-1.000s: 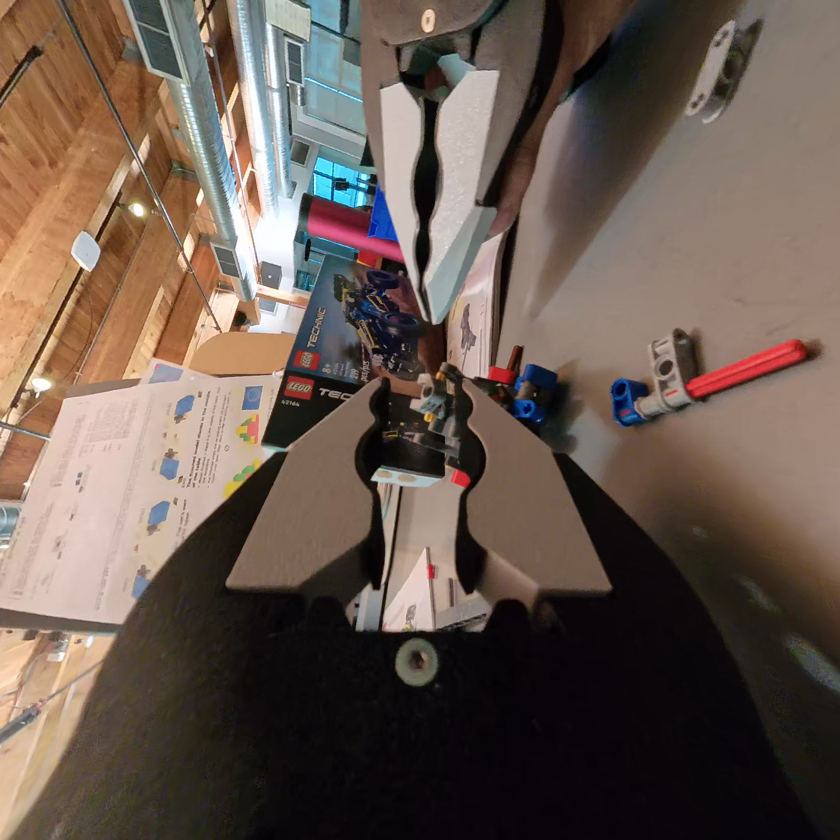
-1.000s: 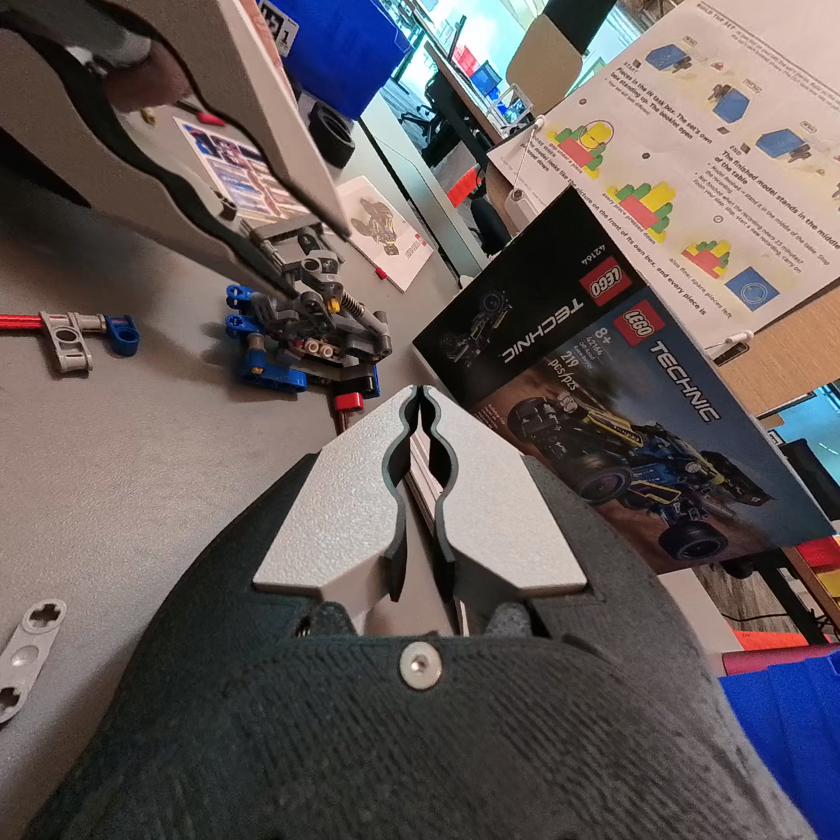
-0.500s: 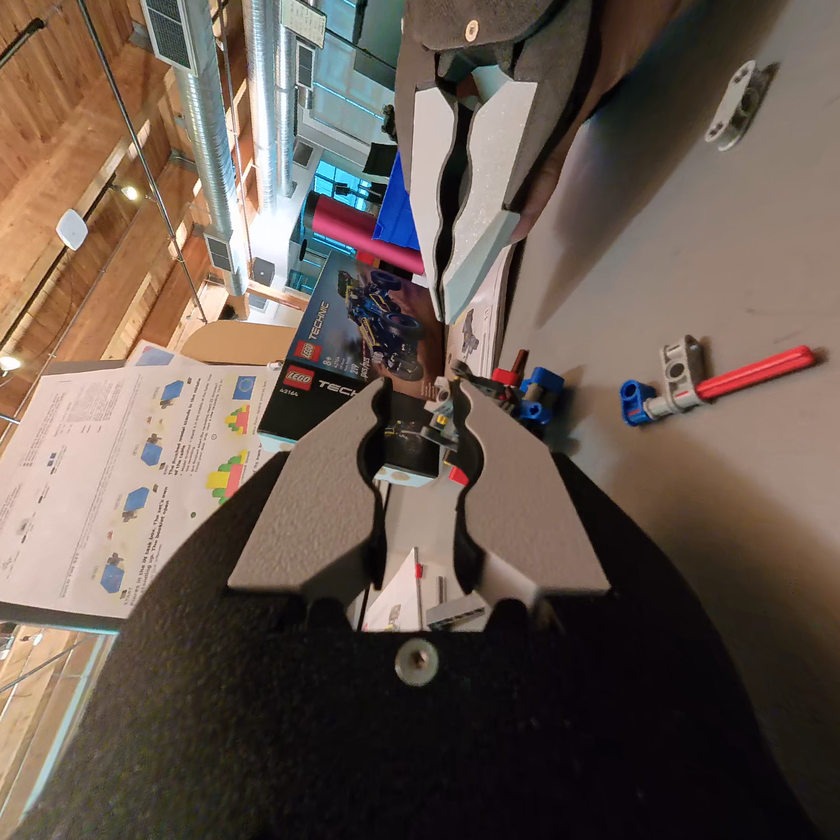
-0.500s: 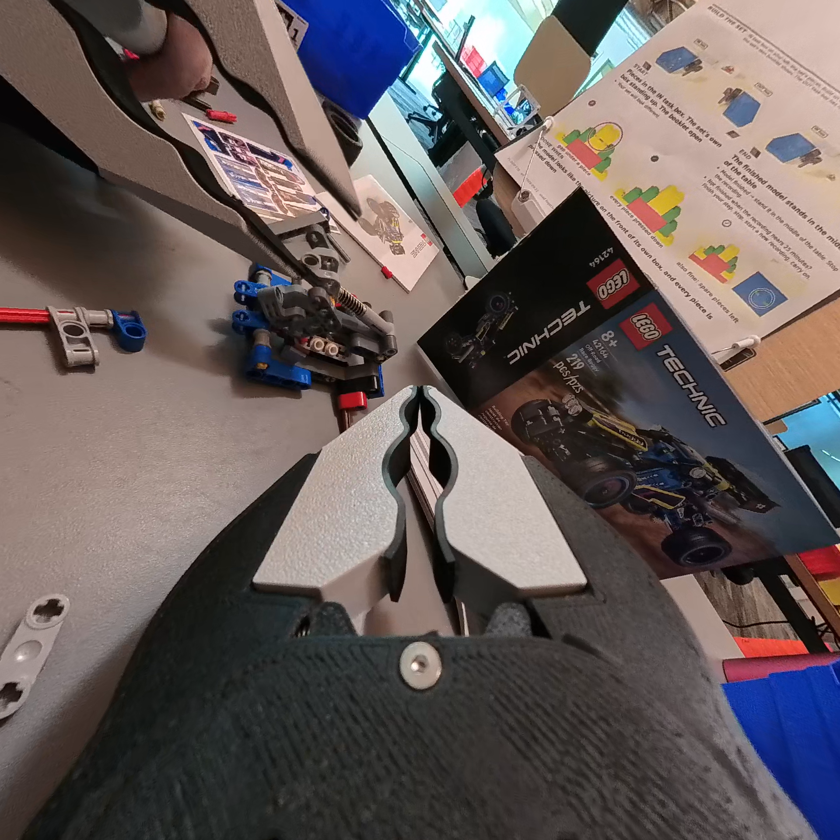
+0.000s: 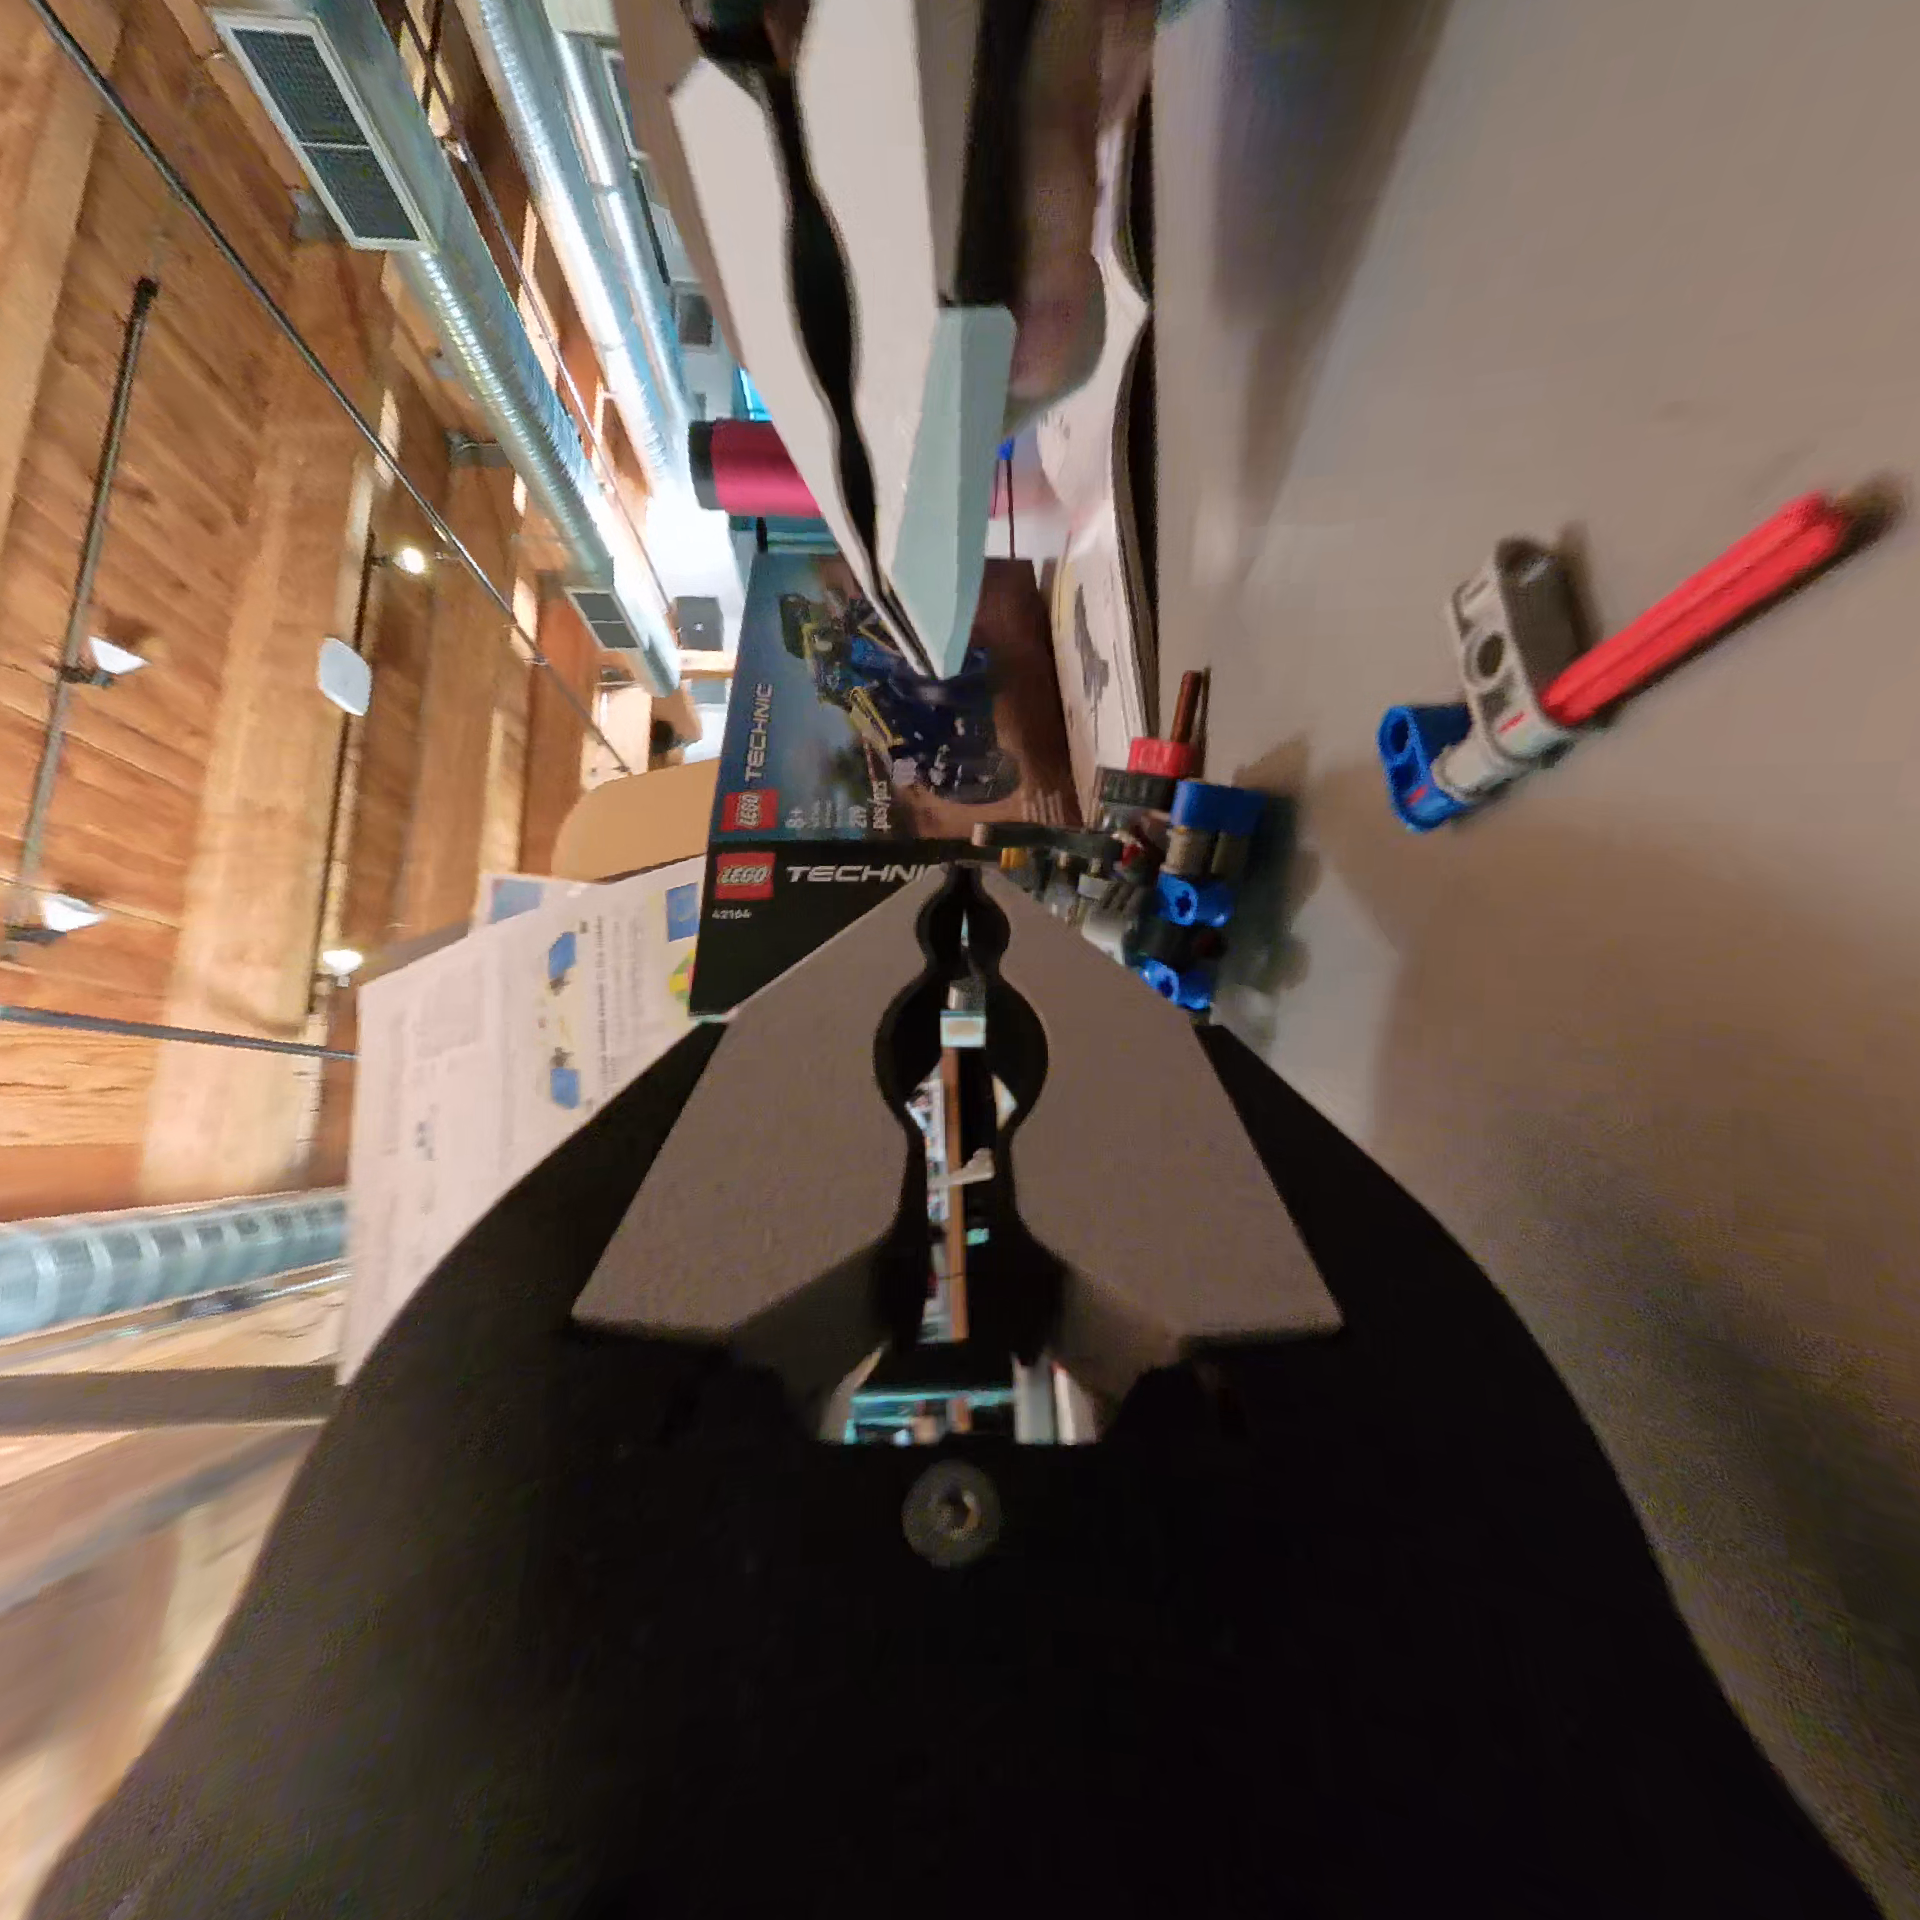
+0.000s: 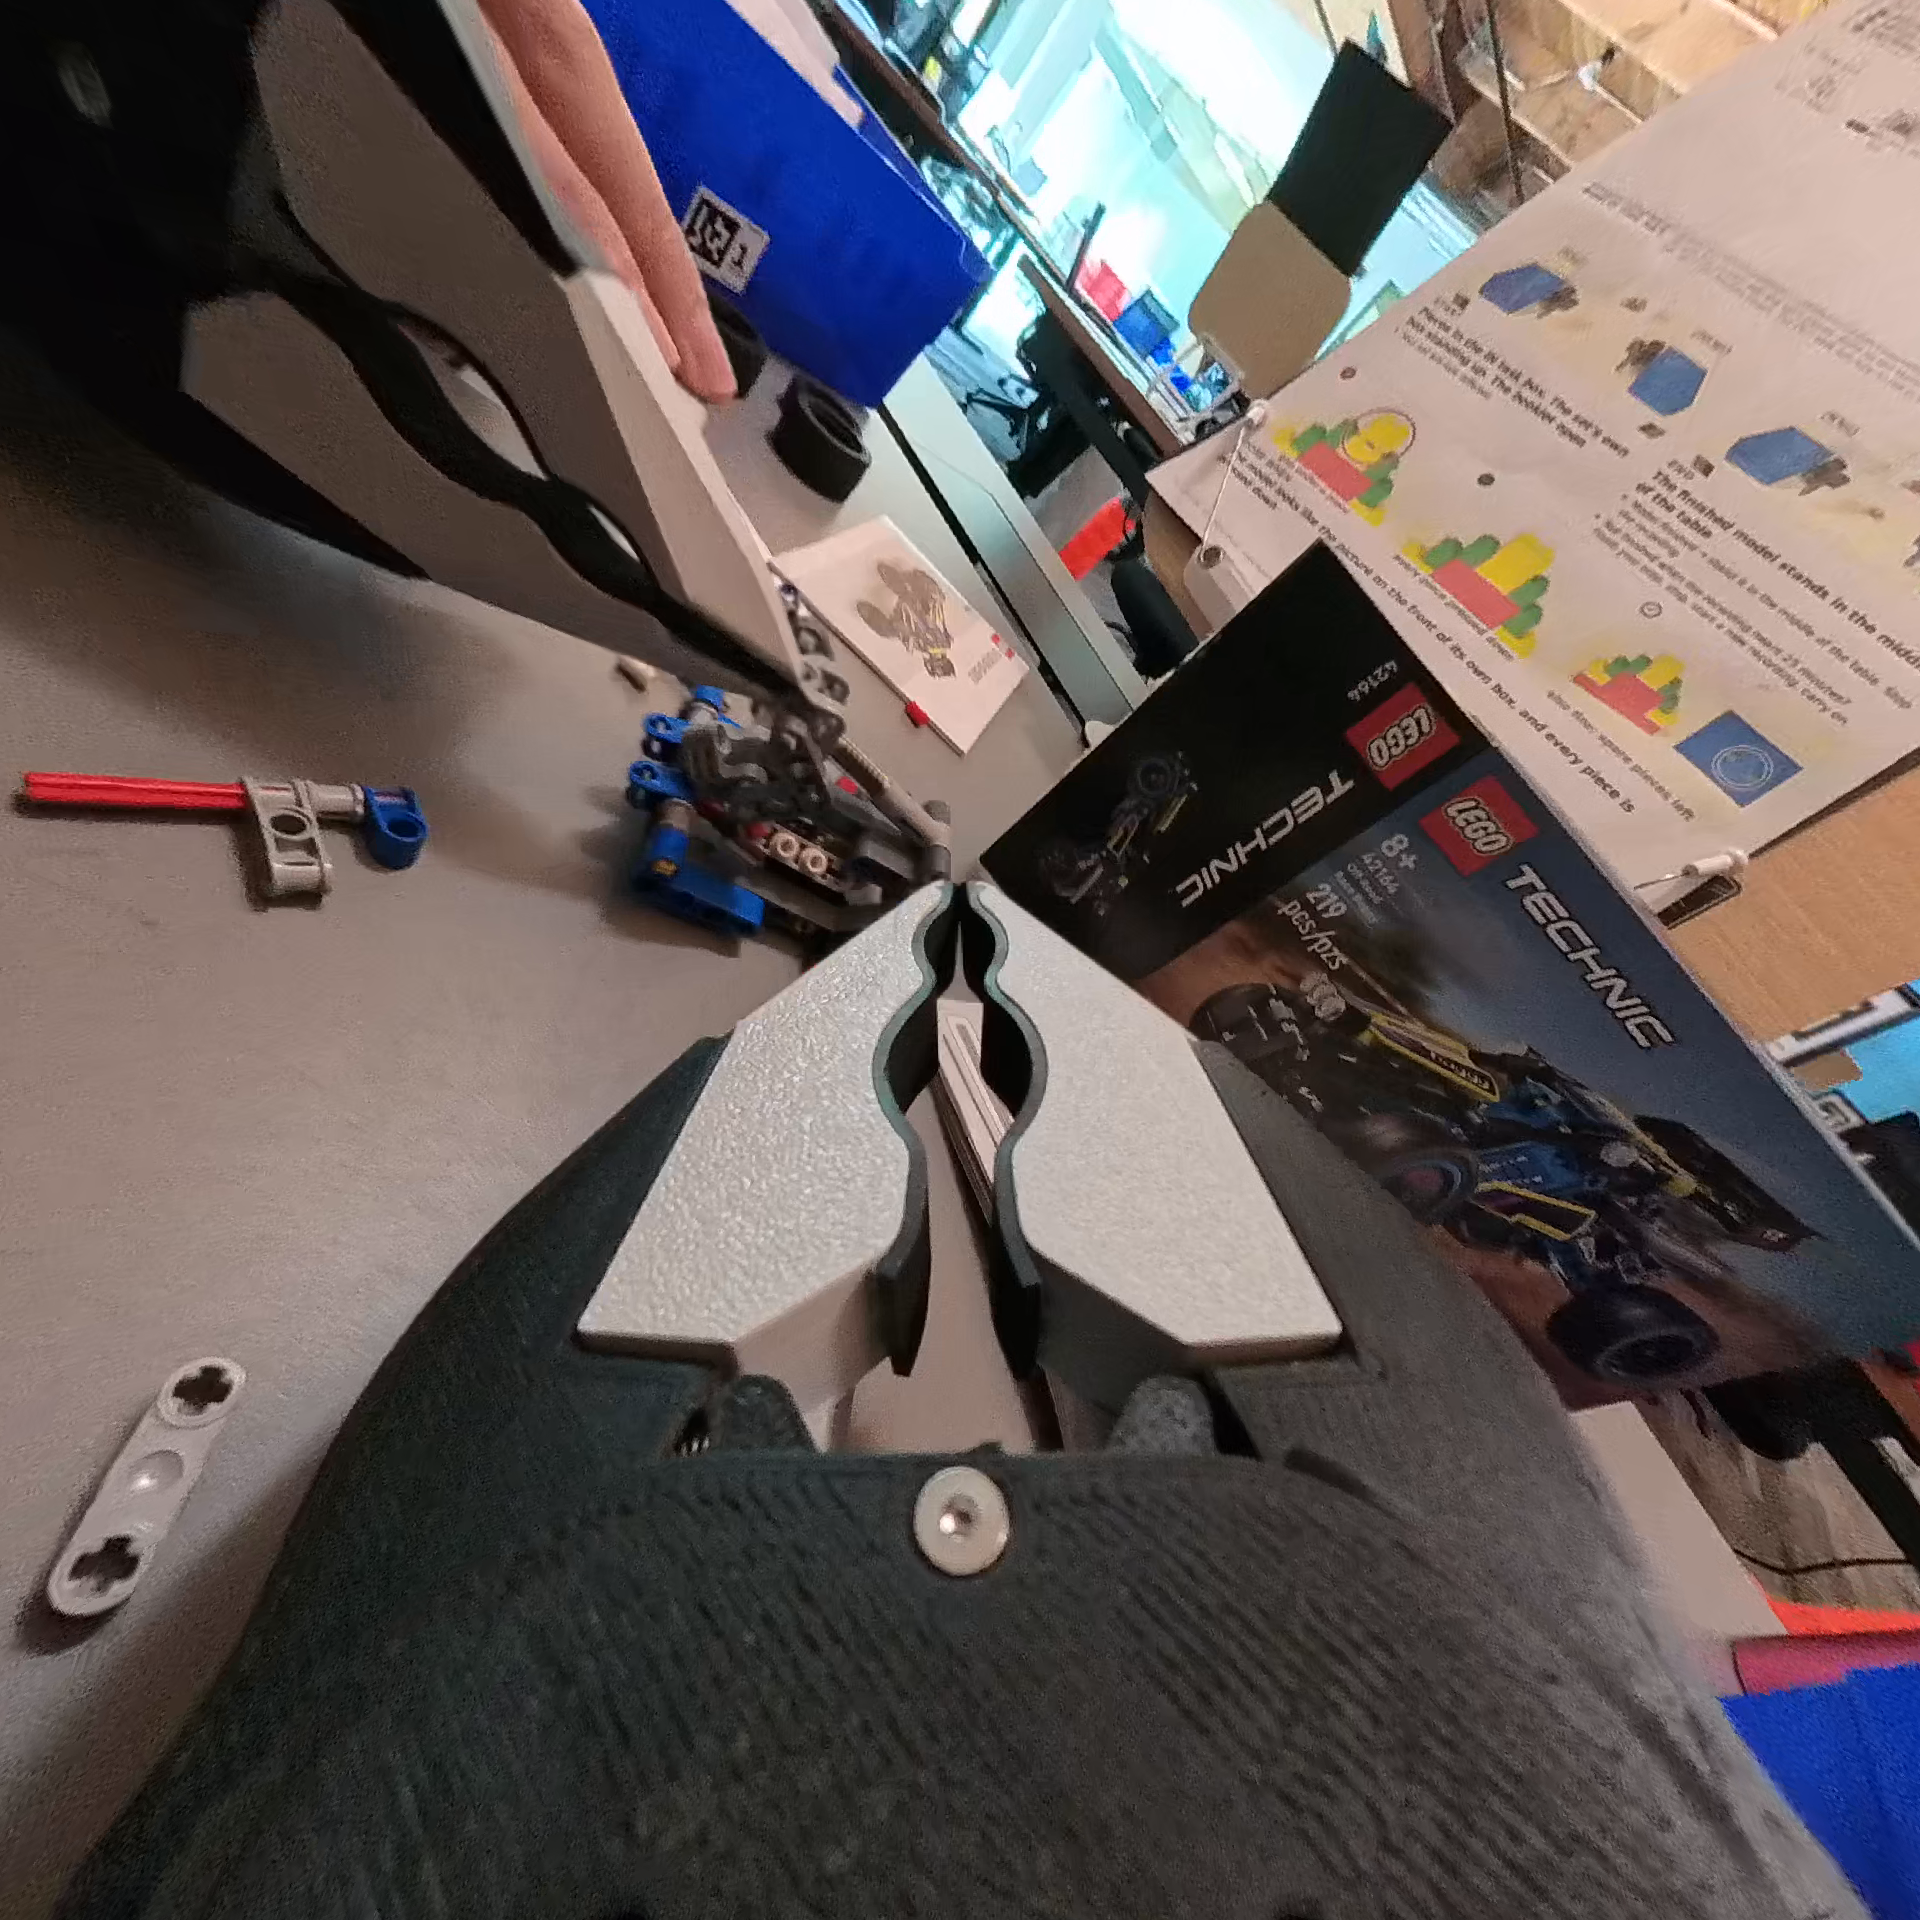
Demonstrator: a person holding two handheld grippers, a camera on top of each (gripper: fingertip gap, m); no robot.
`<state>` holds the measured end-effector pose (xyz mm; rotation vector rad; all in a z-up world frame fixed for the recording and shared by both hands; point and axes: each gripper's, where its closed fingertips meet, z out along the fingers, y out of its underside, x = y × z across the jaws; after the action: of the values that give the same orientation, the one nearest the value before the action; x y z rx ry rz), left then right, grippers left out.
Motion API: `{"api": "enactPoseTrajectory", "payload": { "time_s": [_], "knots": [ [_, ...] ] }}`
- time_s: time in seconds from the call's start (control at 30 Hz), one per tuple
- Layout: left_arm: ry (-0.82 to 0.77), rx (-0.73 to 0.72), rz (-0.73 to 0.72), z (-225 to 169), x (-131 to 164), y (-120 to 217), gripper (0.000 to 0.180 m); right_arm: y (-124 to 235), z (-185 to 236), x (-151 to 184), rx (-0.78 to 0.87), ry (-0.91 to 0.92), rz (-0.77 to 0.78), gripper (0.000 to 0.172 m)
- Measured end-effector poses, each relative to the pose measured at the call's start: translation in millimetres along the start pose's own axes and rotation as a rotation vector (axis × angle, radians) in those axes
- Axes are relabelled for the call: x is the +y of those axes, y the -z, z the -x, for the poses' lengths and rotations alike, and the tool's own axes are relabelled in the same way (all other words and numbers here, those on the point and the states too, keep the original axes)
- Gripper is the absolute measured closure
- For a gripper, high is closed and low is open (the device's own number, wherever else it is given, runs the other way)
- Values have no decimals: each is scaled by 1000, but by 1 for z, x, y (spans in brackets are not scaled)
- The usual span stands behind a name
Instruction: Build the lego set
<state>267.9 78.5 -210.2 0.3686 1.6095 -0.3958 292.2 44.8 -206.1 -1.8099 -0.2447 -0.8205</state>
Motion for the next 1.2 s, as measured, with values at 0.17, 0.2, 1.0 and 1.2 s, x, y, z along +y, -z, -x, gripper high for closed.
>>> {"api": "enactPoseTrajectory", "payload": {
  "time_s": [0.17,0.2,1.0,1.2],
  "knots": [
    [-36,-18,13,0,-3,-3,180,-1,2,-2,-6,3,-3,172],
    [-25,-24,18,2,-2,-3,180,-1,3,-2,-9,4,-4,172],
    [393,-116,114,28,45,8,180,-41,28,5,-875,377,30,148],
    [414,-97,105,25,47,7,180,-49,36,4,-917,329,14,148]
  ]
}}
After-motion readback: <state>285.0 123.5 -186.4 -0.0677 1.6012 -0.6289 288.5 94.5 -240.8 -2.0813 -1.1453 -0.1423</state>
